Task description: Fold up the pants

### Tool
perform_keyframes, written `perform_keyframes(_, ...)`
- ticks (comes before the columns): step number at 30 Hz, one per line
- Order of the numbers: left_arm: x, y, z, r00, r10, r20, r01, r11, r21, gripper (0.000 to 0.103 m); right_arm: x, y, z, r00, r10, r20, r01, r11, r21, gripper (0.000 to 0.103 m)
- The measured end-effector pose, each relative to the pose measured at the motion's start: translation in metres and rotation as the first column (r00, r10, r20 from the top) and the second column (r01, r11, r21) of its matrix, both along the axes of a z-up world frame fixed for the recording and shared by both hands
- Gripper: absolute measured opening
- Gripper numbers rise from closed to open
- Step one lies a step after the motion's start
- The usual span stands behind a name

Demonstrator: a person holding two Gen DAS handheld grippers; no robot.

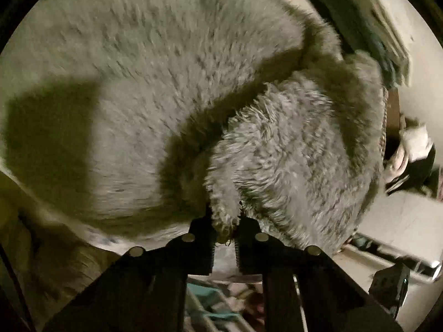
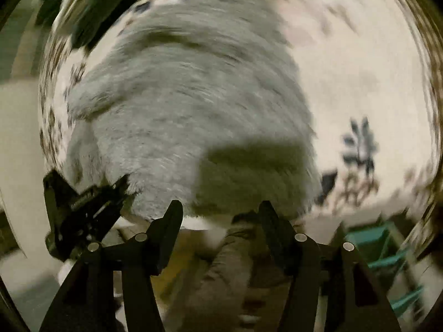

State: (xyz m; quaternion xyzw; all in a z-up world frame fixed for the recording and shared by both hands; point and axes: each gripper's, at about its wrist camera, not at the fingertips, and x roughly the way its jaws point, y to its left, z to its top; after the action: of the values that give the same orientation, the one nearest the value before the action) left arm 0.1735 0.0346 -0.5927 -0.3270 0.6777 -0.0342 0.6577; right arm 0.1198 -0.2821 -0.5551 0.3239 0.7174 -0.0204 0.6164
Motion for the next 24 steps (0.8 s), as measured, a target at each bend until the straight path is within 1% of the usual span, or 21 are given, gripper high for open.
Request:
perform_keyframes(2,-0.006,0.010,0.009,1.000,-0.007,0.006,0.007,1.000,0.015,0.008,-0.019,-0.003,-0.009,0.997,-0.080,-0.011,0.080,0.995,0.062,0.060)
perform_keyframes(3,-0.009,0.016,0.012,1.000,0.000,0.002,0.000,1.000,0.018,0.008,-0.030,-0.002,-0.019,0.991,-0.130,-0.028,0.132,0.986,0.102,0.060)
perform_keyframes(5,-0.011,0.023,0.017,1.000,0.005,-0.006,-0.005,1.000,0.008,0.008,-0.040,0.001,-0.033,0.982,-0.183,-0.049,0.189,0.968,0.164,0.060)
perform_keyframes(8,-0.009,0.020,0.025,1.000,-0.023,0.012,0.022,1.000,0.021,0.008,-0.050,0.008,-0.058,0.955,-0.289,-0.069,0.297,0.925,0.235,0.060)
perform_keyframes(10,-0.007,0.018,0.024,0.999,-0.043,0.017,0.042,0.999,0.032,0.008,-0.050,0.013,-0.076,0.928,-0.363,-0.082,0.371,0.889,0.267,0.058)
perform_keyframes(11,-0.004,0.016,0.023,0.999,-0.051,0.015,0.050,0.998,0.035,0.008,-0.049,0.016,-0.083,0.916,-0.393,-0.081,0.399,0.871,0.287,0.040)
perform_keyframes(12,-0.003,0.014,0.021,0.998,-0.057,0.012,0.056,0.998,0.043,0.008,-0.048,0.017,-0.086,0.907,-0.414,-0.074,0.417,0.862,0.288,0.021)
perform_keyframes(13,-0.005,0.016,0.019,0.998,-0.061,0.006,0.061,0.997,0.044,0.008,-0.046,0.019,-0.088,0.904,-0.423,-0.062,0.423,0.864,0.275,0.006)
perform_keyframes(14,-0.006,0.014,0.017,0.998,-0.066,-0.004,0.066,0.997,0.047,0.008,-0.045,0.022,-0.087,0.909,-0.414,-0.051,0.413,0.876,0.248,0.006)
perform_keyframes(16,-0.014,0.010,0.015,0.995,-0.094,-0.015,0.095,0.993,0.068,0.008,-0.043,0.030,-0.076,0.929,-0.371,-0.014,0.367,0.912,0.183,0.006)
perform_keyframes(17,-0.017,0.007,0.011,0.993,-0.111,-0.033,0.113,0.991,0.074,0.008,-0.044,0.036,-0.069,0.948,-0.319,-0.007,0.317,0.938,0.141,0.006)
perform_keyframes(19,-0.024,0.004,0.002,0.988,-0.138,-0.069,0.144,0.987,0.075,0.009,-0.049,0.040,-0.067,0.964,-0.264,-0.022,0.265,0.958,0.107,0.006)
perform_keyframes(21,-0.027,-0.002,-0.003,0.978,-0.188,-0.091,0.196,0.977,0.084,0.011,-0.051,0.047,-0.076,0.981,-0.182,-0.064,0.186,0.980,0.075,0.007)
perform_keyframes(22,-0.027,-0.004,-0.001,0.974,-0.206,-0.095,0.215,0.972,0.093,0.013,-0.048,0.046,-0.078,0.983,-0.165,-0.079,0.171,0.982,0.082,0.010)
perform_keyframes(24,-0.024,-0.007,0.009,0.967,-0.235,-0.097,0.246,0.962,0.117,0.019,-0.044,0.044,-0.079,0.983,-0.155,-0.102,0.166,0.981,0.102,0.027)
